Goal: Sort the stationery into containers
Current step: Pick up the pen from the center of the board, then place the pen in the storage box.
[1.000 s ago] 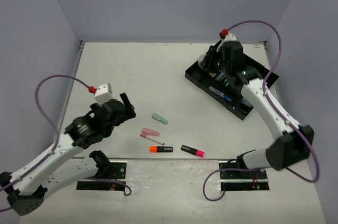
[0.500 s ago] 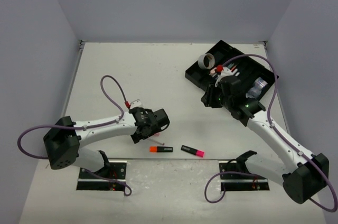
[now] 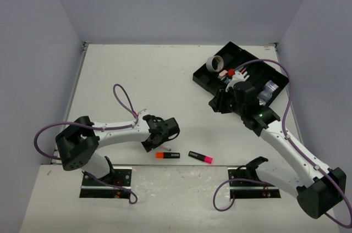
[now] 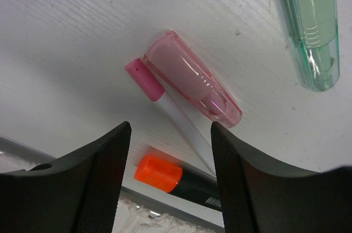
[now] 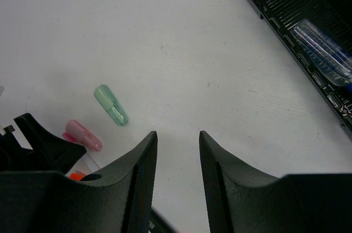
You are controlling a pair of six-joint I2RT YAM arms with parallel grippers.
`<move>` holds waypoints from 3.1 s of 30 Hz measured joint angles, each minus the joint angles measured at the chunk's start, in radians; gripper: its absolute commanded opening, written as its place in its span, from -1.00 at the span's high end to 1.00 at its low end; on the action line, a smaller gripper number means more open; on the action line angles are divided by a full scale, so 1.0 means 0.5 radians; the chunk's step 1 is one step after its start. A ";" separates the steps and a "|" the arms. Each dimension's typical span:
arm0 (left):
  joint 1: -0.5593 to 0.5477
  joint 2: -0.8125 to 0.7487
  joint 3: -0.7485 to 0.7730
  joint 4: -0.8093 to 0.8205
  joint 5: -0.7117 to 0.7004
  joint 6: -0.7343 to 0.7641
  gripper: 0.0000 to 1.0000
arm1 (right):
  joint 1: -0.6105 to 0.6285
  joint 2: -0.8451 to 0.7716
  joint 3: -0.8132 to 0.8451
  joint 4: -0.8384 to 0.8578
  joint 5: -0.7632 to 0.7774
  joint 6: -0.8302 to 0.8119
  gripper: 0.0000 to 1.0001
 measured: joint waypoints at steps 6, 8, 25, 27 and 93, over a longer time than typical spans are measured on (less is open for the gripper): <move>0.000 0.000 -0.038 0.081 -0.004 -0.002 -0.11 | 0.000 0.000 0.000 0.007 -0.016 0.000 0.24; 0.000 0.000 -0.049 0.112 -0.008 -0.001 -0.10 | 0.000 0.000 0.000 0.012 -0.028 0.000 0.24; 0.034 0.065 -0.079 0.291 -0.012 0.068 0.17 | 0.000 -0.001 0.000 0.013 -0.044 -0.002 0.25; 0.049 0.072 -0.073 0.305 -0.012 0.093 0.18 | 0.000 -0.001 0.000 0.013 -0.044 -0.002 0.25; 0.168 -1.028 -0.545 2.206 0.492 1.411 1.00 | 0.360 0.237 -0.381 0.981 -1.338 0.414 0.74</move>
